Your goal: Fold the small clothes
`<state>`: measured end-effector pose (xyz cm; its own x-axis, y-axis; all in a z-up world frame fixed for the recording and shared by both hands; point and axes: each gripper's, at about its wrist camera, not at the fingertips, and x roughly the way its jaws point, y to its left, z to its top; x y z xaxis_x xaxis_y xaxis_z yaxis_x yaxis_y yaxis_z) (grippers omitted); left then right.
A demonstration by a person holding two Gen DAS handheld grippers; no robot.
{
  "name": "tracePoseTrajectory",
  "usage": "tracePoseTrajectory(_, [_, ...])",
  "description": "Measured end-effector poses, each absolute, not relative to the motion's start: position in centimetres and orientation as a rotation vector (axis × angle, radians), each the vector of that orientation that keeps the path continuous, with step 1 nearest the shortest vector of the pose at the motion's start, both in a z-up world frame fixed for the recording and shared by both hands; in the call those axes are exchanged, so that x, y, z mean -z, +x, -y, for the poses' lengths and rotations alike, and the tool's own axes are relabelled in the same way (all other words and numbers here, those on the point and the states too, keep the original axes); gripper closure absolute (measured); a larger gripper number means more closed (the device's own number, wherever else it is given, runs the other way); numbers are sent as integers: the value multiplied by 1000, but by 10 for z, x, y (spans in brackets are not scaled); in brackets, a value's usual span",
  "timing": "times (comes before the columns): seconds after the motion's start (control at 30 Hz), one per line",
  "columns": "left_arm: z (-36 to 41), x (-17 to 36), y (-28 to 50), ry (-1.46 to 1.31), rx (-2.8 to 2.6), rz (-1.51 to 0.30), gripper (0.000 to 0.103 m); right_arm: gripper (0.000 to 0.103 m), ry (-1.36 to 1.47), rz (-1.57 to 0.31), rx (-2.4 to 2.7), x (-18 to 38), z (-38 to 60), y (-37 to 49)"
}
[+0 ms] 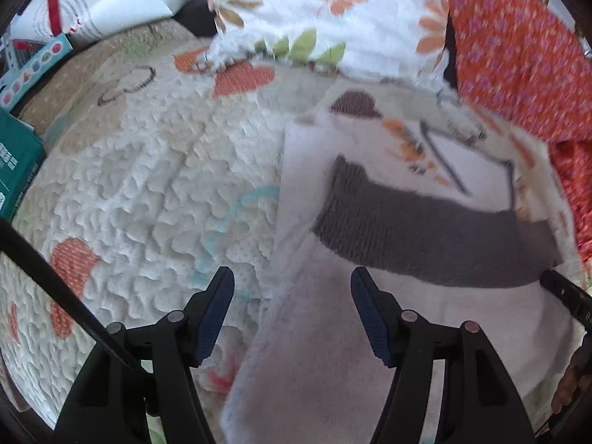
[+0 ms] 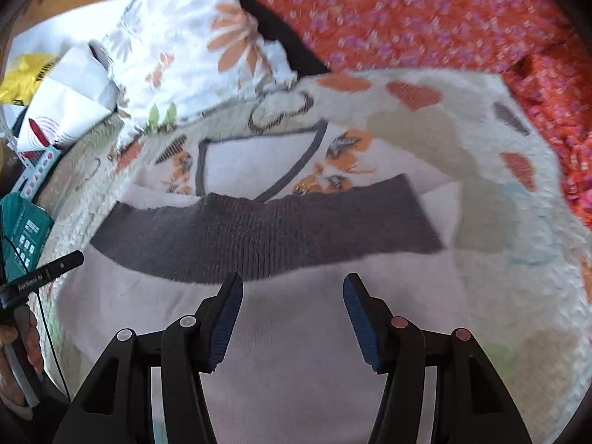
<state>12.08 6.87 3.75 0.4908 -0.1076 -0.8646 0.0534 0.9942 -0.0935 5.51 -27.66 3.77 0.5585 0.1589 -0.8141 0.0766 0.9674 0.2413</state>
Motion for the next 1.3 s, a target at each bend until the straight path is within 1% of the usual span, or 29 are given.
tracePoseTrajectory(0.07, [-63,-26,125,-55,95,-1107,38,40,296,-986,-38,-29,279,65])
tracePoseTrajectory(0.1, [-62,-23,125,-55,94,-1119,36,37,302,-974,-37,-30,279,69])
tracePoseTrajectory(0.13, [-62,-22,125,-53,83,-1119,32,33,300,-967,-43,-31,279,71])
tracePoseTrajectory(0.17, [-62,-22,126,-49,67,-1115,27,33,286,-963,-49,-32,278,73])
tracePoseTrajectory(0.23, [-66,-21,130,-72,50,-1126,25,32,248,-954,-45,-32,277,75])
tracePoseTrajectory(0.33, [-77,-20,132,-164,38,-1152,25,32,217,-926,7,-36,281,73])
tracePoseTrajectory(0.43, [-88,-30,125,-218,29,-1118,25,32,245,-888,50,-48,291,68])
tracePoseTrajectory(0.57, [-98,-47,112,-223,33,-1050,25,32,292,-835,82,-66,304,55])
tracePoseTrajectory(0.77, [-121,-56,93,-228,-2,-1002,25,31,274,-832,113,-69,301,31])
tracePoseTrajectory(0.97, [-154,-66,70,-286,-21,-963,25,30,153,-845,122,-72,268,-5])
tracePoseTrajectory(1.07, [-164,-68,63,-264,-21,-956,25,26,87,-828,100,-76,245,-27])
tracePoseTrajectory(1.2, [-177,-61,62,-228,-33,-959,25,25,77,-843,67,-73,220,-44])
tracePoseTrajectory(1.3, [-190,-54,68,-262,-54,-984,25,25,22,-845,33,-75,194,-45])
